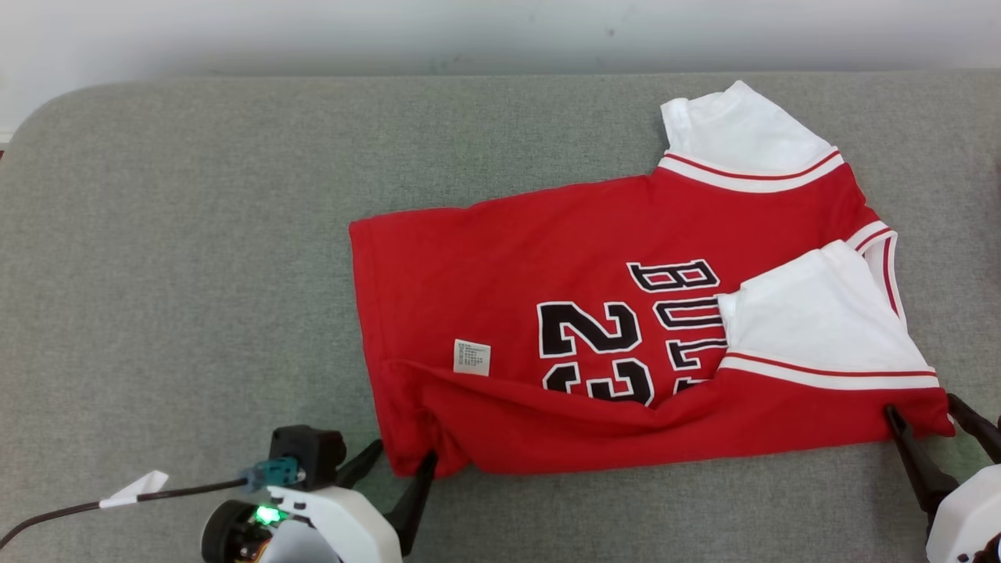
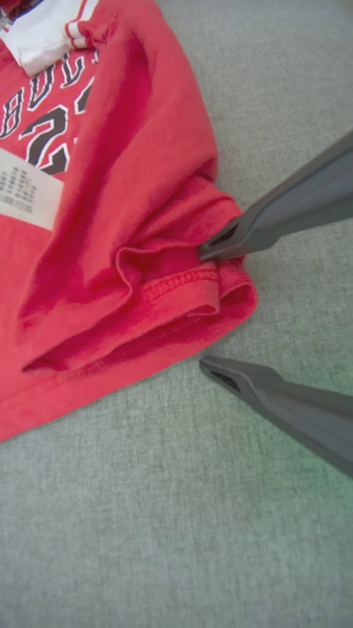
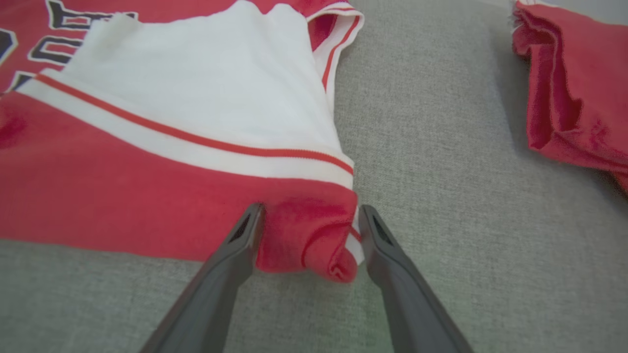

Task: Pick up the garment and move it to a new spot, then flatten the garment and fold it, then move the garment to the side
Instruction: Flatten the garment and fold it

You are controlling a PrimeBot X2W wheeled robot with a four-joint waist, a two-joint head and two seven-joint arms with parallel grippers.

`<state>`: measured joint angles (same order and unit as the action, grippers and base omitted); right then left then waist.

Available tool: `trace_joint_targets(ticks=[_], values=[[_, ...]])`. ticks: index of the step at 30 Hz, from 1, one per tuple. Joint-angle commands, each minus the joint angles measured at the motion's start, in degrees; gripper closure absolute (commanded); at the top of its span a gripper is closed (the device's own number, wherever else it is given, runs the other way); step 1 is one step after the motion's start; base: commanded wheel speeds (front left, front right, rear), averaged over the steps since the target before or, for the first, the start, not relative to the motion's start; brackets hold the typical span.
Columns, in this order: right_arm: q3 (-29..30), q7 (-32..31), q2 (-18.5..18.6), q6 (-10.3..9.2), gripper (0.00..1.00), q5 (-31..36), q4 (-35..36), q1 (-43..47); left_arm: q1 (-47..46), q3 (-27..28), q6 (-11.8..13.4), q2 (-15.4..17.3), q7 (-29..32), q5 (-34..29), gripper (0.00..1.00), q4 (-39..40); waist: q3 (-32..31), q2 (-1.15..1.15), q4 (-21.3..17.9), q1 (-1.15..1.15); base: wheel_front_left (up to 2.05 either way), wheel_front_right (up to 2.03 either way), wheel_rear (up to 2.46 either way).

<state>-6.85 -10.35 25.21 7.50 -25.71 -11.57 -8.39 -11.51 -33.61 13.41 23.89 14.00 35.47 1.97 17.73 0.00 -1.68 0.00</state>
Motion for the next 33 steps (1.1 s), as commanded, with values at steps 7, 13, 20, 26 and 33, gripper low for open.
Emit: trace_joint_targets(ticks=[7, 13, 20, 26, 33], values=[[-3.0, 0.0, -0.7, -0.03, 0.0, -1.5, -5.1, -2.9, -1.3, -1.9, -1.8, -1.6, 0.2, 0.3, 0.09, -2.5, 0.3, 0.0, 0.0, 0.0, 0.0, 0.0, 0.0], [-6.4, -0.7, -0.9, -0.01, 1.0, -4.8, -8.0, -4.7, -1.5, -2.9, -3.4, -1.8, 0.9, 1.2, 1.0, -3.4, -0.5, 0.0, -0.1, 0.0, 0.0, 0.0, 0.0], [-6.6, -1.4, 3.3, -0.09, 1.0, -10.7, -6.2, -3.4, -0.2, -1.2, -6.9, 1.4, 3.6, 6.2, 1.0, -1.3, -3.8, 0.0, 0.3, 0.0, 0.0, 0.0, 0.0], [-5.6, -4.6, 9.4, -0.09, 1.0, -15.5, 0.8, 3.6, 3.6, 1.1, -10.3, 6.1, 7.9, 13.4, 1.0, 3.0, -6.6, 0.0, 0.4, 0.0, 0.0, 0.0, 0.0], [-2.9, -8.4, 12.0, -0.09, 0.96, -19.9, 9.8, 15.6, 11.5, 1.5, -9.8, 8.3, 8.6, 18.1, 1.0, 7.0, -6.9, 0.0, -0.4, 0.0, 0.0, 0.0, 0.0]])
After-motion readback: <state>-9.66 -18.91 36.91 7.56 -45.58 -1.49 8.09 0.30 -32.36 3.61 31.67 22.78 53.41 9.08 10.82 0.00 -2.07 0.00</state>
